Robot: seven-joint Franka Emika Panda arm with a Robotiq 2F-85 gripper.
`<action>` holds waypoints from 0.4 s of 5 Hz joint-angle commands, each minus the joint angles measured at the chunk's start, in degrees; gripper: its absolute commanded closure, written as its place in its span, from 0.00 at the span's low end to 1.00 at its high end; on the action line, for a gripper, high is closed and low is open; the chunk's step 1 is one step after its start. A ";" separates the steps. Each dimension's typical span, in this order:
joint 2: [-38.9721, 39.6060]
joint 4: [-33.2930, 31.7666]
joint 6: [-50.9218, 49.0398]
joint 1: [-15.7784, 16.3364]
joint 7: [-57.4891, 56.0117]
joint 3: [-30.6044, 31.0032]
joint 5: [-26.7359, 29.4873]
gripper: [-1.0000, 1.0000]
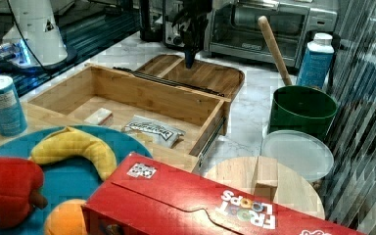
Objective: Close the drawer.
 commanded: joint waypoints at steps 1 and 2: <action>-1.48 -0.54 1.23 -5.15 -6.65 1.86 -4.62 1.00; -0.69 0.22 3.42 -3.94 -9.78 -1.89 -6.32 1.00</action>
